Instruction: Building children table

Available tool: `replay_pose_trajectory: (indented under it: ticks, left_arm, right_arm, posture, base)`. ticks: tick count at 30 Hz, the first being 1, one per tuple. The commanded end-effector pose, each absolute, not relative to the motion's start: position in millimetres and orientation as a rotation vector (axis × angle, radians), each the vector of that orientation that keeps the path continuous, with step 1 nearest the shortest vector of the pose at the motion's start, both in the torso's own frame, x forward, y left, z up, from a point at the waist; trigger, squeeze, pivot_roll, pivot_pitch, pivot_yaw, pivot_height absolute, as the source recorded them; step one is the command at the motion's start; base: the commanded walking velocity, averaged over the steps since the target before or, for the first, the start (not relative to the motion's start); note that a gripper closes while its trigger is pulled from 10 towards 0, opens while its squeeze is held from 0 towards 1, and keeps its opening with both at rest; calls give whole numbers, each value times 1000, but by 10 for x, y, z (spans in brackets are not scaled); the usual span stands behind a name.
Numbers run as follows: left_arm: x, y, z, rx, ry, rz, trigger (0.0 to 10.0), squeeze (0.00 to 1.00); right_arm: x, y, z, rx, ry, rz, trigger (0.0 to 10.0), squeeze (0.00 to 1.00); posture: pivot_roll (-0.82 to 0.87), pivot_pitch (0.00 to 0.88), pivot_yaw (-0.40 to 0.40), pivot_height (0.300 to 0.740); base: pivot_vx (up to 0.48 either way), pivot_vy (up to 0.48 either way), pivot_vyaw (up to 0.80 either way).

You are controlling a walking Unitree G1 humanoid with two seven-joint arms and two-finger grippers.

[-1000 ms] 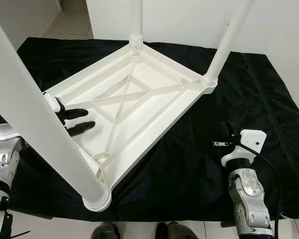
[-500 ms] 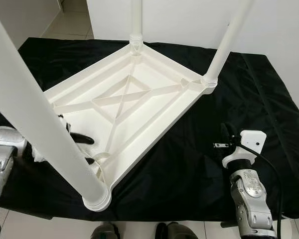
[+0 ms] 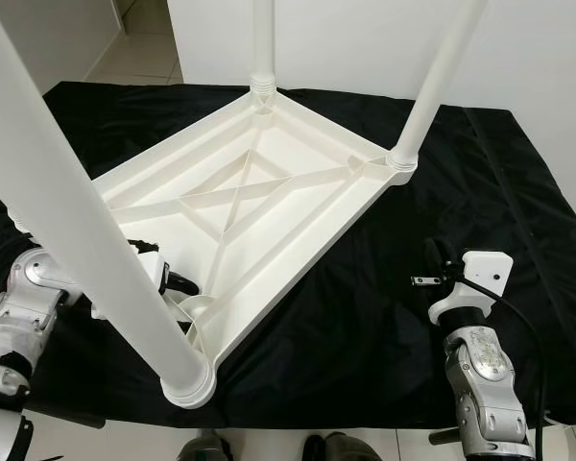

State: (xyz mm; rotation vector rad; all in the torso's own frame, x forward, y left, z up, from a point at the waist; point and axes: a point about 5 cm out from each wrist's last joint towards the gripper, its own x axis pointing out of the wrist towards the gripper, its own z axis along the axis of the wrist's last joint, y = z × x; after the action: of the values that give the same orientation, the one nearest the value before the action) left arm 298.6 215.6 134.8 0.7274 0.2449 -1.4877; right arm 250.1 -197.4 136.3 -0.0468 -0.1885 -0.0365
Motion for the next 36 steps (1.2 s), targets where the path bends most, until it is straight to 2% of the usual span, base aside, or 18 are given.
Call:
replay_pose_trajectory:
  ticks: [1,4,5,13,20,29,36]
  left_arm:
    - [3031,2057,1273,727,206,-1407,10000,0]
    - [3040,2026,1249,726,200,-1405,10000,0]
    - [3079,1916,1234,693,147,-1390,10000,0]
    - [3111,1653,1238,653,21,-1390,10000,0]
    - [3137,1286,1213,609,-86,-1371,10000,0]
    - [3106,1143,1202,574,-131,-1380,10000,0]
    - [3055,1258,1242,586,-130,-1450,10000,0]
  right_arm:
    - [2477,-1996,1364,-39,-183,-54,10000,0]
    - [2474,-1998,1363,-39,-183,-57,10000,0]
    - [2474,-2006,1366,-36,-183,-65,10000,0]
    - [2495,-1987,1380,-23,-190,-71,10000,0]
    - [2525,-1938,1391,-9,-196,-64,10000,0]
    - [2524,-1944,1397,-12,-198,-68,10000,0]
    - [2513,-1942,1384,-12,-193,-66,10000,0]
  posture:
    - [17,81,13,740]
    - [17,81,13,740]
    - [14,89,17,740]
    - [12,90,19,740]
    - [15,92,16,740]
    - [9,91,21,740]
    - [16,95,17,740]
  base:
    - [0,0,0]
    - [0,0,0]
    - [0,0,0]
    - [0,0,0]
    - [0,0,0]
    - [0,0,0]
    - [0,0,0]
